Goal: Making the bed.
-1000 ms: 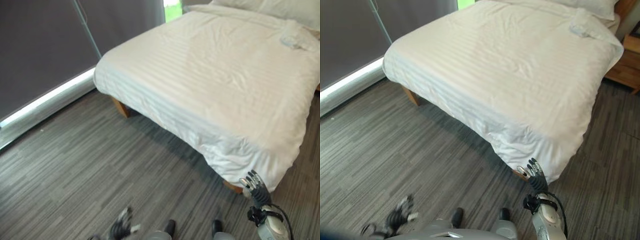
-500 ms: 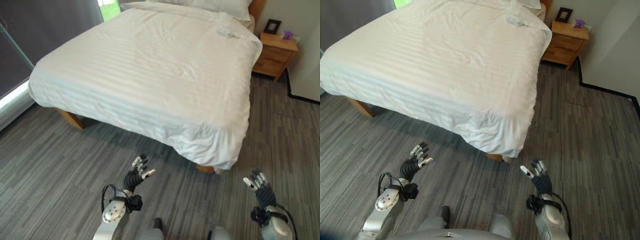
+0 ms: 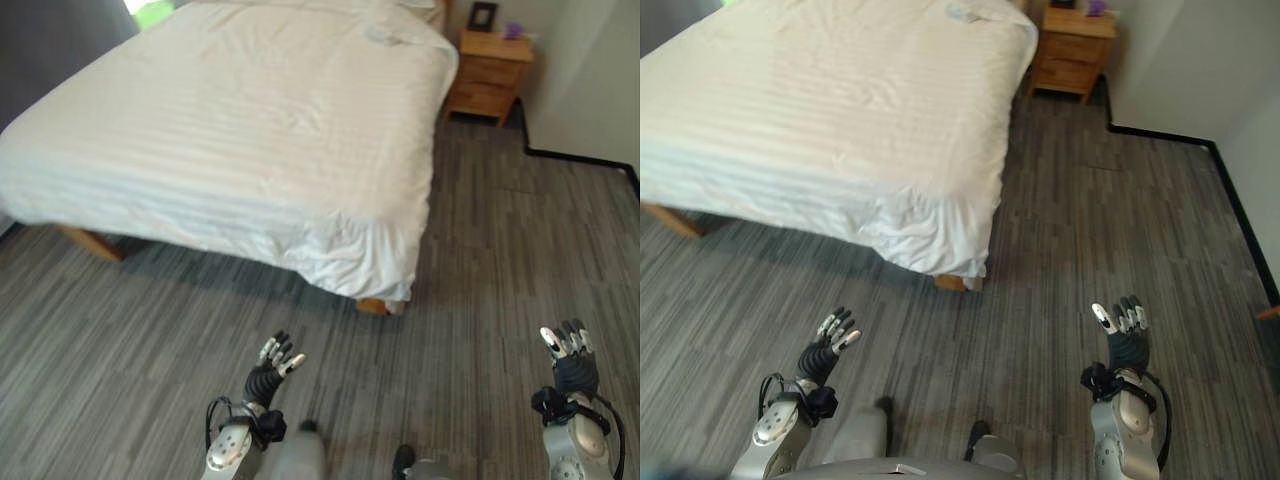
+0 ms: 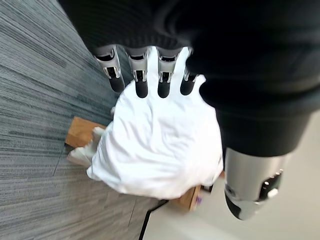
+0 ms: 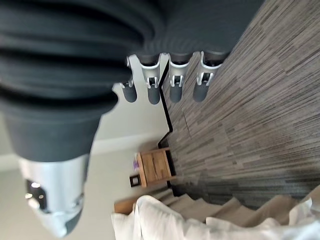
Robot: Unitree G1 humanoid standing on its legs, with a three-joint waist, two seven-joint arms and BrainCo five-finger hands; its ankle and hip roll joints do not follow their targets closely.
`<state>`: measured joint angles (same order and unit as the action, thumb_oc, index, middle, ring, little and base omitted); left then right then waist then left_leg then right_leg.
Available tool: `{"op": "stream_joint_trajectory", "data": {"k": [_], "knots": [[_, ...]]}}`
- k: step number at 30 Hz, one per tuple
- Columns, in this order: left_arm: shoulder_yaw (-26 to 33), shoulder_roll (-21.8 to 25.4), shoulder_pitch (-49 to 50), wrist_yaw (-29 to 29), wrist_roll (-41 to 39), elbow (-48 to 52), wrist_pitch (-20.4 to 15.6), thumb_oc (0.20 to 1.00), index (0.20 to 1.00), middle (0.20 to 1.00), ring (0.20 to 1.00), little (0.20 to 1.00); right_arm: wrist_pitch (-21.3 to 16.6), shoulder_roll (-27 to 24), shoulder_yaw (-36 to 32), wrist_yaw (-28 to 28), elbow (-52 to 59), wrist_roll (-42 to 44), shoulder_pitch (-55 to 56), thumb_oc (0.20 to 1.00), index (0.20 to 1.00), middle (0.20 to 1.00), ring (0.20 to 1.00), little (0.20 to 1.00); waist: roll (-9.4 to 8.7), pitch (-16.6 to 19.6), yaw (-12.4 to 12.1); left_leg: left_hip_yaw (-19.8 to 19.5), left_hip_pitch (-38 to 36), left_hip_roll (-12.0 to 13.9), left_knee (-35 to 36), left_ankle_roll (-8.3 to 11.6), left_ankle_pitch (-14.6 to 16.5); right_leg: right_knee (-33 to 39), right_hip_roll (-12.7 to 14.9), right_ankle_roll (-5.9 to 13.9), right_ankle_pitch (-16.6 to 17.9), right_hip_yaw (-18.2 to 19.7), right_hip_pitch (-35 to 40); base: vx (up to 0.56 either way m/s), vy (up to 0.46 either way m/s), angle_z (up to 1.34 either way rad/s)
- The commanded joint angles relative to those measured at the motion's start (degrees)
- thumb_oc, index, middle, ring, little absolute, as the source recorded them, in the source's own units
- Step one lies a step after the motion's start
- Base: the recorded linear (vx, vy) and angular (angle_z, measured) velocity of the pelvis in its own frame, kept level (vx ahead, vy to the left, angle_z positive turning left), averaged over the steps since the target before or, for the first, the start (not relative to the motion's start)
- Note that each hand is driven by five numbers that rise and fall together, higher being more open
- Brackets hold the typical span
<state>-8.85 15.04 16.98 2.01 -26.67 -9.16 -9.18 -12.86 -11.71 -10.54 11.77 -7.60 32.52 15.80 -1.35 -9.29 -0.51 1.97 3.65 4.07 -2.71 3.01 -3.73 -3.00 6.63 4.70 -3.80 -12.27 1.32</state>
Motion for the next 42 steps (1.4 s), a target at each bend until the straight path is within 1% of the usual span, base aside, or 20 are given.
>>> {"op": "stream_joint_trajectory", "data": {"k": [1, 7, 15, 16, 20, 21, 24, 26, 27, 29, 32, 33, 35, 36, 37, 38, 39, 40, 41, 42], "knots": [[-0.10, 1.99, -3.92, -0.90, 1.03, 3.15, -1.71, 1.000, 1.000, 1.000, 1.000, 1.000, -3.98, 1.27, 1.96, 1.45, 2.34, -1.36, -3.21, 1.000, 1.000, 1.000, 1.000, 1.000, -1.71, 1.82, 0.69, -1.77, -2.00, -4.97, 2.21, -2.36, 2.88, 6.06, -2.33, 0.96, 3.43, 2.53, 1.53, -0.07, 0.019, 0.13], [-0.74, 1.81, -5.31, -1.68, 1.64, 2.68, -1.92, 1.000, 1.000, 1.000, 1.000, 1.000, -2.02, 1.44, 8.77, -3.30, 2.29, 0.22, -2.16, 1.000, 1.000, 1.000, 1.000, 1.000, -1.28, 2.54, 1.08, -0.51, -4.19, -4.96, 3.40, -2.45, 2.63, 7.29, -2.87, 0.94, 4.95, 3.67, 2.03, -0.07, -0.009, -0.10], [-1.10, 0.92, -4.23, -0.68, 1.03, 2.50, -1.69, 1.000, 1.000, 1.000, 1.000, 1.000, -1.24, 0.84, 9.13, -4.33, 1.83, 0.31, -1.40, 1.000, 1.000, 1.000, 1.000, 1.000, -0.84, 3.40, 0.78, 0.95, -5.83, -4.89, 4.26, -2.45, 2.61, 7.27, -2.62, 1.42, 5.52, 3.10, 2.63, -0.02, -0.006, -0.09], [7.38, -0.52, -3.75, -2.32, -2.00, -0.35, 0.01, 1.000, 1.000, 1.000, 1.000, 1.000, 4.60, -4.91, 11.11, -10.24, -2.56, 0.90, 0.60, 1.000, 1.000, 1.000, 1.000, 1.000, -0.88, 4.72, 1.44, -0.27, -7.99, -1.06, 5.23, -0.31, 4.13, 1.20, -0.50, 1.76, 3.48, 2.22, 0.23, -0.05, 0.065, -0.04], [6.28, 1.07, -6.83, -2.39, -1.70, 0.19, -0.69, 1.000, 1.000, 1.000, 1.000, 1.000, 4.05, -3.48, 12.65, -10.81, -1.82, 2.60, -0.72, 1.000, 1.000, 1.000, 1.000, 1.000, -0.38, 4.78, 3.09, 1.15, -8.62, -2.69, 6.83, -1.38, 3.53, -0.55, 1.05, 2.69, 4.41, 2.19, -1.12, -0.10, 0.172, 0.03], [7.03, 1.30, -7.44, -3.05, -2.45, -0.21, -1.35, 1.000, 1.000, 1.000, 1.000, 1.000, 4.50, -4.52, 14.88, -11.79, -1.83, 0.54, -2.10, 1.000, 1.000, 1.000, 1.000, 1.000, -0.35, 3.59, 3.03, 2.20, -8.61, -2.73, 6.75, -2.11, 3.61, -5.08, 1.77, 3.33, 5.00, 2.28, -3.96, -0.15, 0.155, -0.02], [8.06, 1.25, -7.50, -4.22, -2.90, -1.98, -1.21, 1.000, 1.000, 1.000, 1.000, 1.000, 4.49, -4.56, 16.26, -11.68, -0.42, 0.86, -3.58, 1.000, 1.000, 1.000, 1.000, 1.000, -0.34, 1.50, 2.70, 3.78, -8.35, -2.11, 6.31, -2.36, 3.67, -9.28, 4.81, 5.41, 7.61, 2.51, -6.95, -0.13, 0.005, -0.31], [8.16, 2.04, -7.11, -4.41, -1.92, -2.88, -0.72, 1.000, 1.000, 1.000, 1.000, 1.000, 4.41, -3.59, 15.64, -11.69, -0.24, 2.03, -3.14, 1.000, 1.000, 1.000, 1.000, 1.000, 0.16, 1.25, 2.46, 4.42, -8.28, -0.46, 6.11, -1.66, 3.64, -8.76, 8.97, 5.02, 8.99, 2.34, -6.28, -0.03, -0.126, -0.34], [8.13, 2.06, -7.09, -4.42, -1.91, -2.87, -0.72, 1.000, 1.000, 1.000, 1.000, 1.000, 4.42, -3.57, 15.63, -11.69, -0.22, 2.03, -3.10, 1.000, 1.000, 1.000, 1.000, 1.000, 0.12, 1.03, 2.43, 4.43, -8.59, -0.49, 6.12, -1.66, 3.73, -8.83, 9.01, 5.07, 8.86, 2.35, -6.01, 0.00, -0.178, -0.22], [7.50, 2.97, -7.10, -3.68, -1.74, -2.65, -0.14, 1.000, 1.000, 1.000, 1.000, 1.000, 4.20, -3.08, 14.00, -10.94, -0.82, 1.03, -2.22, 1.000, 1.000, 1.000, 1.000, 1.000, 0.07, 1.44, 2.86, 4.47, -8.01, 1.54, 5.56, -0.47, 3.65, -6.59, 13.75, 5.35, 11.96, 3.04, -3.65, 0.01, -0.264, -0.18], [7.03, 3.70, -7.17, -3.20, -2.02, -2.00, -0.20, 1.000, 1.000, 1.000, 1.000, 1.000, 4.45, -2.90, 12.75, -9.25, -1.28, -2.05, -2.34, 1.000, 1.000, 1.000, 1.000, 1.000, -0.89, 3.02, 2.63, 4.69, -7.62, 4.53, 5.19, 1.72, 3.30, -1.80, 17.92, 7.69, 17.45, 4.23, -2.28, 0.03, -0.423, -0.18], [6.99, 3.74, -7.12, -3.29, -2.27, -2.10, -0.29, 1.000, 1.000, 1.000, 1.000, 1.000, 4.54, -3.01, 12.73, -9.15, -1.02, -2.17, -2.65, 1.000, 1.000, 1.000, 1.000, 1.000, -1.09, 3.47, 2.49, 4.83, -7.57, 5.51, 4.93, 2.44, 3.22, -0.55, 18.18, 8.29, 18.01, 4.50, -1.65, 0.02, -0.455, -0.25], [7.38, 3.60, -7.72, -3.89, -3.64, -2.53, -0.83, 1.000, 1.000, 1.000, 1.000, 1.000, 4.05, -3.61, 12.97, -9.48, -0.09, -2.51, -4.11, 1.000, 1.000, 1.000, 1.000, 1.000, -1.61, 4.03, 1.69, 5.30, -7.31, 9.10, 3.72, 4.91, 2.31, 0.10, 18.24, 9.65, 17.82, 4.22, -1.57, 0.00, -0.508, -0.32], [7.40, 3.46, -7.96, -3.96, -4.49, -2.62, -0.95, 1.000, 1.000, 1.000, 1.000, 1.000, 4.04, -4.10, 13.09, -9.26, 0.39, -2.98, -4.53, 1.000, 1.000, 1.000, 1.000, 1.000, -1.55, 4.07, 1.44, 5.05, -6.81, 10.60, 2.71, 5.68, 2.04, -0.09, 17.48, 9.84, 16.13, 3.78, -1.23, -0.02, -0.557, -0.30], [7.74, 3.59, -8.37, -4.22, -4.56, -2.97, -1.00, 1.000, 1.000, 1.000, 1.000, 1.000, 3.72, -4.78, 13.32, -9.47, 0.94, -3.45, -5.43, 1.000, 1.000, 1.000, 1.000, 1.000, -1.41, 4.15, 1.29, 4.80, -6.38, 12.70, 2.03, 6.43, 1.86, 1.47, 15.75, 9.76, 12.02, 2.73, 0.08, -0.01, -0.534, -0.11], [7.97, 3.49, -8.61, -4.30, -4.81, -3.68, -1.31, 1.000, 1.000, 1.000, 1.000, 1.000, 3.26, -5.04, 14.07, -9.06, 0.47, -3.48, -6.65, 1.000, 1.000, 1.000, 1.000, 1.000, -1.36, 4.30, 1.12, 4.74, -5.77, 14.60, 1.17, 7.16, 0.54, 3.54, 13.65, 9.17, 9.02, 2.68, 1.07, -0.02, -0.603, -0.04], [8.33, 3.38, -8.93, -4.46, -4.29, -4.81, -1.33, 1.000, 1.000, 1.000, 1.000, 1.000, 2.90, -5.33, 14.49, -8.76, -0.06, -3.95, -7.51, 1.000, 1.000, 1.000, 1.000, 1.000, -0.58, 4.04, 1.07, 4.03, -5.42, 16.84, -0.51, 7.64, -2.70, 3.09, 11.38, 7.87, 7.72, 2.62, 1.40, -0.01, -0.555, -0.05], [8.31, 3.25, -9.51, -5.11, -4.69, -5.61, -0.91, 1.000, 1.000, 1.000, 1.000, 1.000, 2.69, -6.23, 14.66, -7.87, 0.00, -4.04, -7.92, 1.000, 1.000, 1.000, 1.000, 1.000, -0.07, 3.39, 1.06, 4.13, -4.08, 18.30, -3.44, 7.39, -7.37, 2.83, 9.49, 6.58, 6.67, 2.01, 1.97, 0.01, -0.723, -0.21], [7.94, 1.47, -9.02, -4.03, -8.06, -5.43, 0.29, 1.000, 1.000, 1.000, 1.000, 1.000, 1.88, -7.04, 13.81, -8.47, 1.47, -1.30, -7.61, 1.000, 1.000, 1.000, 1.000, 1.000, -0.33, 2.63, 2.13, 6.67, -2.43, 20.14, -8.76, 5.33, -10.28, 4.03, 6.82, 3.68, 5.46, 0.67, 4.05, 0.01, -0.526, -0.09], [7.94, 1.45, -9.01, -4.00, -8.08, -5.42, 0.30, 1.000, 1.000, 1.000, 1.000, 1.000, 1.88, -7.09, 13.81, -8.49, 1.49, -1.26, -7.59, 1.000, 1.000, 1.000, 1.000, 1.000, -0.18, 2.55, 2.25, 6.43, -2.31, 20.30, -9.02, 5.39, -10.15, 4.14, 6.65, 3.63, 5.49, 0.52, 4.25, 0.04, -0.563, 0.26]]}}
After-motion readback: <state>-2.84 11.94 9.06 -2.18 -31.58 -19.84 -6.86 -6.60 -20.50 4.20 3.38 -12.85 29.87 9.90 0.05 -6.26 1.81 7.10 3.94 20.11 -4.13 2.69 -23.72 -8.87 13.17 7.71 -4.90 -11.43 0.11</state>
